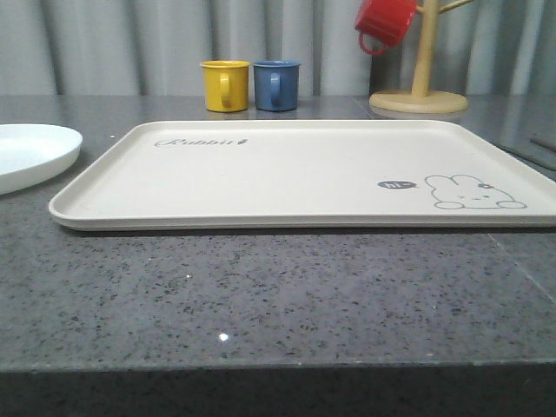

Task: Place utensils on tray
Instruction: 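Move the left gripper toward the white plate beside the tray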

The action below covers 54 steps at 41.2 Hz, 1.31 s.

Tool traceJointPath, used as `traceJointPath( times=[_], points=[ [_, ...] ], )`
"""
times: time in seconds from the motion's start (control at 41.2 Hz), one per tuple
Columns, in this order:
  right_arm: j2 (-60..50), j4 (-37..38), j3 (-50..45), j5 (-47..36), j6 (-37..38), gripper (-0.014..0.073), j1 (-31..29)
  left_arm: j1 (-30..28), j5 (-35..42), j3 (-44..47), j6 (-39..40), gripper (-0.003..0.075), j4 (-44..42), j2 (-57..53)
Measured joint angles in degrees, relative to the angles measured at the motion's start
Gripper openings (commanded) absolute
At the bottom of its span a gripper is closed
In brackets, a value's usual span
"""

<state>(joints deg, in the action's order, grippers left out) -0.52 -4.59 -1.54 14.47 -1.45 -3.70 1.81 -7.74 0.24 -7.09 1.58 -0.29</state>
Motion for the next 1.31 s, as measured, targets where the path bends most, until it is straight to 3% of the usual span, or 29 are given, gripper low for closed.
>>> traceJointPath(
  times=[0.436, 0.63, 0.776, 0.994, 1.309],
  points=[
    [0.0, 0.0, 0.0, -0.7, 0.0, -0.0113, 0.0, 0.0, 1.4, 0.0, 0.0, -0.0019, 0.0, 0.0],
    [0.0, -1.3, 0.0, -5.1, 0.0, -0.0113, 0.0, 0.0, 7.7, 0.0, 0.0, -0.0019, 0.0, 0.0],
    [0.0, -1.5, 3.0, -3.4, 0.0, -0.0113, 0.0, 0.0, 11.6, -1.1, 0.0, -0.0019, 0.6, 0.0],
    [1.2, -1.5, 14.8, 3.1, 0.0, -0.0113, 0.0, 0.0, 4.7, -12.2, 0.0, -0.0019, 0.8, 2.6],
    [17.1, -1.5, 28.1, 5.4, 0.0, -0.0112, 0.0, 0.0, -6.9, -27.5, 0.0, -0.0019, 0.8, 19.1]
  ],
)
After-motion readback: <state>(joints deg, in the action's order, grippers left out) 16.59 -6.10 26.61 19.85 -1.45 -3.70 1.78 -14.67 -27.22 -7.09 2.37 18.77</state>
